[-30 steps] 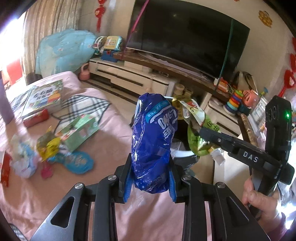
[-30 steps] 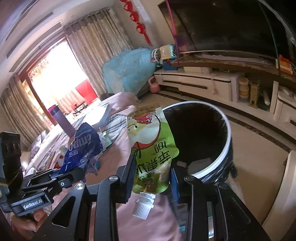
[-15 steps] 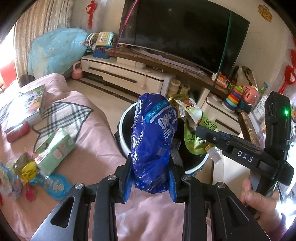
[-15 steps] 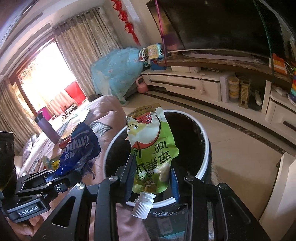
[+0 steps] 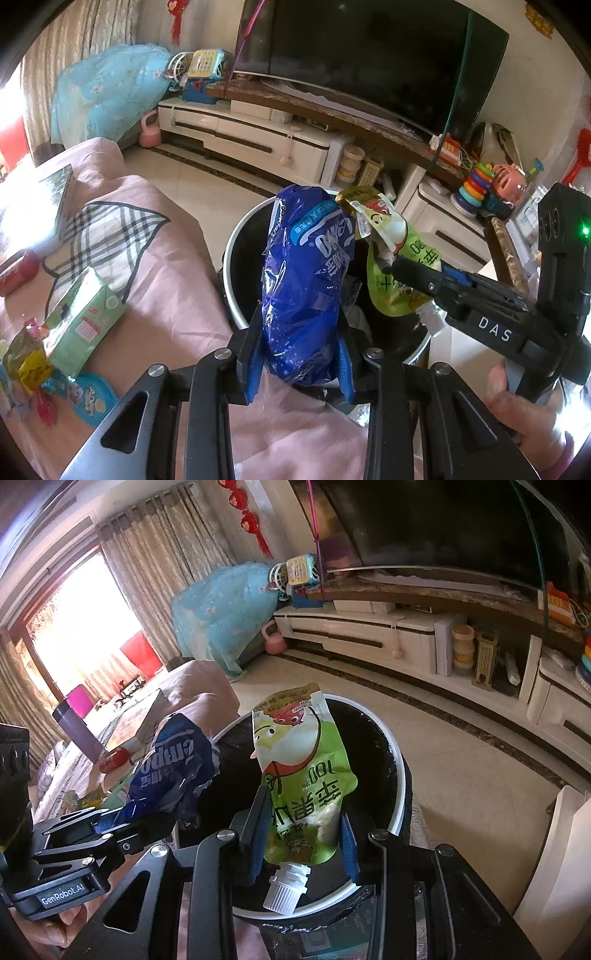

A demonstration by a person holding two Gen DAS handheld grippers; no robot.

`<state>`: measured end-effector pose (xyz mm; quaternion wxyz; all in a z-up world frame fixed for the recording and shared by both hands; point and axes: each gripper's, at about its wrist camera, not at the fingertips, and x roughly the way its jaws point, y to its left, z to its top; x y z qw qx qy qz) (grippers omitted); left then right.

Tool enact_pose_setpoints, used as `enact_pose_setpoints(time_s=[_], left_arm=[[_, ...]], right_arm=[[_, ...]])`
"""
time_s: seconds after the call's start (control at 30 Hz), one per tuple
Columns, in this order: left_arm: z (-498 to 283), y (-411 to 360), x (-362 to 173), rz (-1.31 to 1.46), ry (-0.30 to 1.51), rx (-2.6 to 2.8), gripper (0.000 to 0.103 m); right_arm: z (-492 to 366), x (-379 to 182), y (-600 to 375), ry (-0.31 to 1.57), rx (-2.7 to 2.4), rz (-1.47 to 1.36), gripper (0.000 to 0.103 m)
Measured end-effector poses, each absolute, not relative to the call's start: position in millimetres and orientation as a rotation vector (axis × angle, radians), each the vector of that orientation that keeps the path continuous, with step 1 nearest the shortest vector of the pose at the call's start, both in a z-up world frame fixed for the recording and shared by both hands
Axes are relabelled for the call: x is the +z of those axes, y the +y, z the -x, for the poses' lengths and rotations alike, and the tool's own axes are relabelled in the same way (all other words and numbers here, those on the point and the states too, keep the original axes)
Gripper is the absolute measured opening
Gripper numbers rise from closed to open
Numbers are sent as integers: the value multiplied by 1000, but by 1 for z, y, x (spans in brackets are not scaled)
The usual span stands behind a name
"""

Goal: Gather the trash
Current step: 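Carry both items over the bin and open both tools to drop them, then move both open tools back over the table toward the crumpled wrappers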

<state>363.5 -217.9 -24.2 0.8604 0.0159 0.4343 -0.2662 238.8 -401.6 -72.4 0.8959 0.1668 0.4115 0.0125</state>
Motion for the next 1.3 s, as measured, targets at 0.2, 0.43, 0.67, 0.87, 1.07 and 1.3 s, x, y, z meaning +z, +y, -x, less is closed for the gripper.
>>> enact_pose_setpoints(time_s=[0.2,0.43,0.67,0.87,1.07,1.3], left_arm=[[-364,-220,-24,-27,908,-551,50],[-344,-201,-24,-7,898,-541,59],[-308,-160,-18,32,863,-506,66],[-274,-110,-17,80,848,-452,66],[-244,-61,-16,123,845,-386,67],[-219,-7,-11,183,839,-311,67]], right_arm=[[-243,-74,-406,858,21,-354,49],[-233,-68,-408,827,13,-383,70],[-216,-56,-388,786,41,-406,83],[-205,-54,-349,786,120,-416,90],[-204,-61,-302,814,205,-417,91],[-204,-68,-251,845,284,-367,91]])
